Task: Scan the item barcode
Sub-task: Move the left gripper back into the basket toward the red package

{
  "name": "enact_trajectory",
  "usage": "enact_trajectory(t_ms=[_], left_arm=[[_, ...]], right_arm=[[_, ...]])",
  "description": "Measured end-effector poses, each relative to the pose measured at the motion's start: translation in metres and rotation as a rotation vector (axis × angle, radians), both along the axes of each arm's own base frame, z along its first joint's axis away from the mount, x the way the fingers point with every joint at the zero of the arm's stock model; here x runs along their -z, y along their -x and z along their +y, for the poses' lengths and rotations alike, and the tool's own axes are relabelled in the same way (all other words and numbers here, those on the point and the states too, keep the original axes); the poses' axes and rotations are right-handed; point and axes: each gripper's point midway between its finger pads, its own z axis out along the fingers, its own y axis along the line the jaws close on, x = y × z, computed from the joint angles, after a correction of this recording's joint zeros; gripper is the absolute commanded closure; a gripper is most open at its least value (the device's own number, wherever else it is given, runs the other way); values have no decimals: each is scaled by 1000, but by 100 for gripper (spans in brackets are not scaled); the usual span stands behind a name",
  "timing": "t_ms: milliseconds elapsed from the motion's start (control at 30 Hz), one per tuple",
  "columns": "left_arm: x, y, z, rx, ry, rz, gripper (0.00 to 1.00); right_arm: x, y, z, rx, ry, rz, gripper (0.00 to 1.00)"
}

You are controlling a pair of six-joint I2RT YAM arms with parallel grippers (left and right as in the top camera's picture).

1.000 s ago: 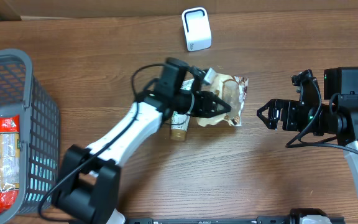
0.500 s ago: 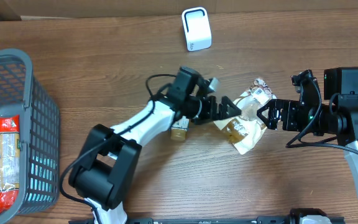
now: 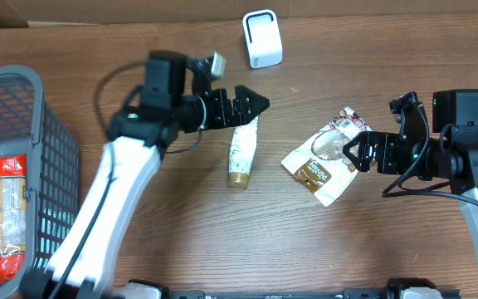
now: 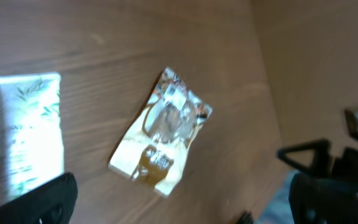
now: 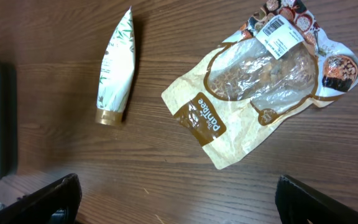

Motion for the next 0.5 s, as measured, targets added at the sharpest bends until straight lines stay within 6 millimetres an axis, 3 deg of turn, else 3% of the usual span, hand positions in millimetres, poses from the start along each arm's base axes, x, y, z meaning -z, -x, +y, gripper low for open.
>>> enact_trajectory(t_ms=[100,133,200,333,500], left_arm=[[-49,17,21,-46,-118,-72,0],[-73,25,37,-85,-189,-114,0],[-95,38,73,-180,-325,-123,0],[-135,57,178,-511,-582,-142,0],[-149,85,298,-922,-712,-55,0]], right_arm=[[0,0,0,0,0,1,0],[0,0,0,0,0,0,0],[0,0,0,-1,-1,-1,0],[0,0,0,0,-1,0,0],[0,0,0,0,-1,-1,0]])
